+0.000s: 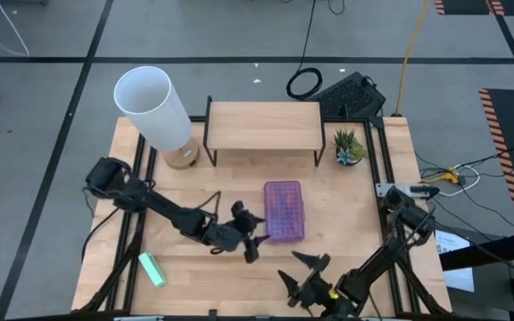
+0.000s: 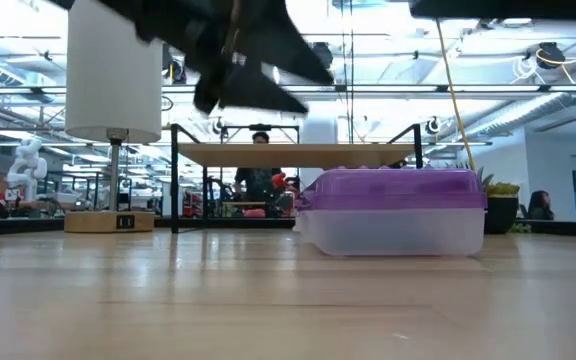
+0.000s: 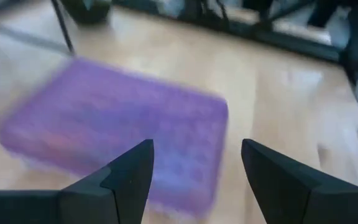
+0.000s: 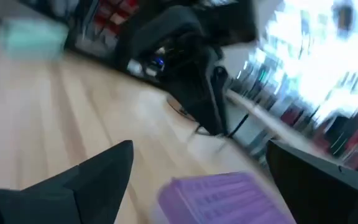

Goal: Pack school essentials
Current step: Put the transparent violet supply box on the shelf

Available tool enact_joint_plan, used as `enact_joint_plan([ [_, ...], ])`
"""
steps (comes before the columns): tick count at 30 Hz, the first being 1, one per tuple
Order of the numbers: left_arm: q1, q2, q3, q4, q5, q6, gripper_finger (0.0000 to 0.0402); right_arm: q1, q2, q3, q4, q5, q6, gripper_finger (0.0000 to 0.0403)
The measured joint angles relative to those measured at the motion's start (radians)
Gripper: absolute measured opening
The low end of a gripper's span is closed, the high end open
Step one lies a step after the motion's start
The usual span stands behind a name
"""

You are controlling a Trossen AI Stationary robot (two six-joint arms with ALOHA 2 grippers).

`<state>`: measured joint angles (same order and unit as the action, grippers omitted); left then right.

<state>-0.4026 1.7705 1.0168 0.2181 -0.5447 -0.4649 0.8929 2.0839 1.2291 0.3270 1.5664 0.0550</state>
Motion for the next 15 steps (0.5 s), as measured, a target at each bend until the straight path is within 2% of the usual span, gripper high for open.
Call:
enact_joint_plan([
  [3,0.039,-0.028,0.001,0.000,-0.017,0.048,0.0246,-0.029,-0.099,-0.070,0.008,-0.036,0.228,0.0359],
  [5,0.070,-0.026,0.001,-0.009,-0.002,0.065,0.0246,-0.046,-0.175,-0.152,-0.002,-0.099,0.376,0.0359],
  [7,0.100,-0.010,0.001,-0.014,0.030,0.067,0.0246,-0.070,-0.280,-0.250,-0.015,-0.225,0.565,0.0359],
  [12,0.148,0.040,0.000,-0.042,0.111,0.061,0.0246,-0.158,-0.558,-0.533,-0.068,-0.638,1.012,0.0359],
  [13,0.152,0.043,0.000,-0.048,0.112,0.060,0.0246,-0.167,-0.600,-0.586,-0.072,-0.690,1.076,0.0359],
  [15,0.156,0.043,0.000,-0.065,0.117,0.050,0.0246,-0.167,-0.670,-0.676,-0.059,-0.724,1.177,0.0359],
])
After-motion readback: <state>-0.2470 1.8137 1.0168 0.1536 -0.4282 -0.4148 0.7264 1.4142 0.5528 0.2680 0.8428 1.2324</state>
